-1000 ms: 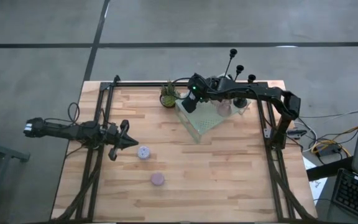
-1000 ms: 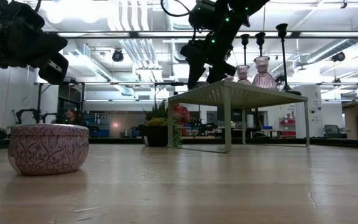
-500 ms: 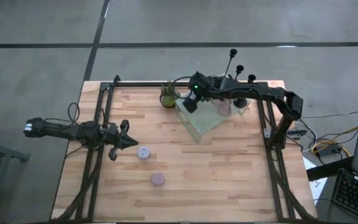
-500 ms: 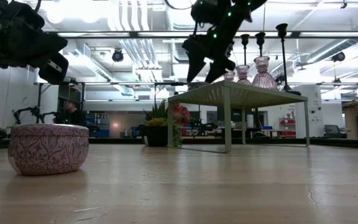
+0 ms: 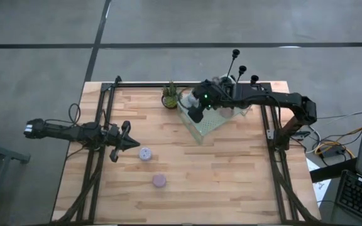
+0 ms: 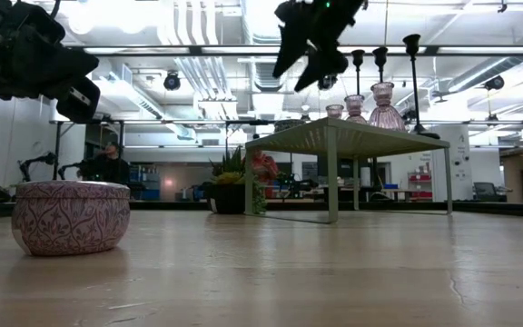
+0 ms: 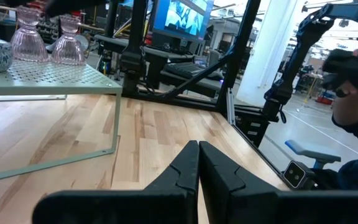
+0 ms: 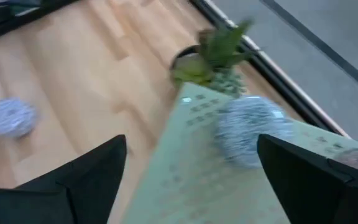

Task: Pick & Place candle stick holders
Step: Put the pink scented candle on the shelf aligned with the other scented candle

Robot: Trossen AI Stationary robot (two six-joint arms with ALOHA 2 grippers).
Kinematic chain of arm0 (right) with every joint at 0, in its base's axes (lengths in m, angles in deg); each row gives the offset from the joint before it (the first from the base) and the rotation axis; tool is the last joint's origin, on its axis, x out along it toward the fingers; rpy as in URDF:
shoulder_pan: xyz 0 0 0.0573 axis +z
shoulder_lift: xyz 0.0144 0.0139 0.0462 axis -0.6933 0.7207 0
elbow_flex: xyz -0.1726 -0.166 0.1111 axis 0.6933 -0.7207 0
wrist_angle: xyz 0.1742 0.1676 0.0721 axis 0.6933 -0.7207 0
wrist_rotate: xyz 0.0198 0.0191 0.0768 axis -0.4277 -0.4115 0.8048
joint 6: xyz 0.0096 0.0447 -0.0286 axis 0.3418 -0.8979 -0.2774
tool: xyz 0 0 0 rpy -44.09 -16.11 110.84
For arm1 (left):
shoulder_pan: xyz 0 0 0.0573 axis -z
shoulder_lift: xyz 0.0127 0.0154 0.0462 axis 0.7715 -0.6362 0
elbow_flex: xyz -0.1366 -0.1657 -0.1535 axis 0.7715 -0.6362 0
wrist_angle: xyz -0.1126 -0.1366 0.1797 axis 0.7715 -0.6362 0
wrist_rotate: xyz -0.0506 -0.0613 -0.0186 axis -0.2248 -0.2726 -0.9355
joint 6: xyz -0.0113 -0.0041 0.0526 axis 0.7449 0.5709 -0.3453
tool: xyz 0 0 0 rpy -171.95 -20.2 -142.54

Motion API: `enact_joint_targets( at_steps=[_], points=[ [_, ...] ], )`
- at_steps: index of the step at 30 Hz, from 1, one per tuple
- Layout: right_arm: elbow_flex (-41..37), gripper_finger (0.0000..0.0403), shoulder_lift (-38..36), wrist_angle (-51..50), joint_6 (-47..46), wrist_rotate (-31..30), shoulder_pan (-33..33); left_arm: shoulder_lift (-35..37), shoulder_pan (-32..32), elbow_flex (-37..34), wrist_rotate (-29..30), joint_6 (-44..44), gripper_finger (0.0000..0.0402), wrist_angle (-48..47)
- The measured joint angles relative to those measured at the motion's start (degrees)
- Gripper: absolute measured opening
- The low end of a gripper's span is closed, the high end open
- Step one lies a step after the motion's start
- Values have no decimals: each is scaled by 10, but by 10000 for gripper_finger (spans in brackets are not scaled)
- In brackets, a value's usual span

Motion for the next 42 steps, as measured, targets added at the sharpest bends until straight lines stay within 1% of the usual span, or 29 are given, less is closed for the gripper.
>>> enact_joint_targets(
  at_steps=[4,7,10,13,18,19,26,29,31,33,37,42],
  points=[
    [0,307,-1,1,3,-8,54,0,0,0,0,0,14,0],
    [-1,262,-1,3,11,-30,103,0,0,0,0,0,14,0],
    [-3,208,-1,5,11,-50,143,0,0,0,0,0,14,0],
    [-13,147,-1,7,-3,-53,177,0,0,0,0,0,14,0],
    [-58,38,-1,55,-3,-52,230,0,0,0,0,0,14,0],
    [-67,23,-2,67,-2,-52,239,0,0,0,0,0,14,0],
    [-132,9,-23,180,6,-53,294,0,0,0,0,0,14,0],
    [-159,8,-49,201,14,-81,309,0,0,0,0,0,14,0],
    [-179,8,-72,205,15,-105,314,0,0,0,0,0,14,0],
    [-204,8,-100,222,19,-116,317,0,0,0,0,0,14,0],
    [-279,8,-158,302,34,-104,318,0,0,0,0,0,14,1],
    [-382,8,-243,389,84,-107,319,0,0,0,0,0,14,1]
  ],
)
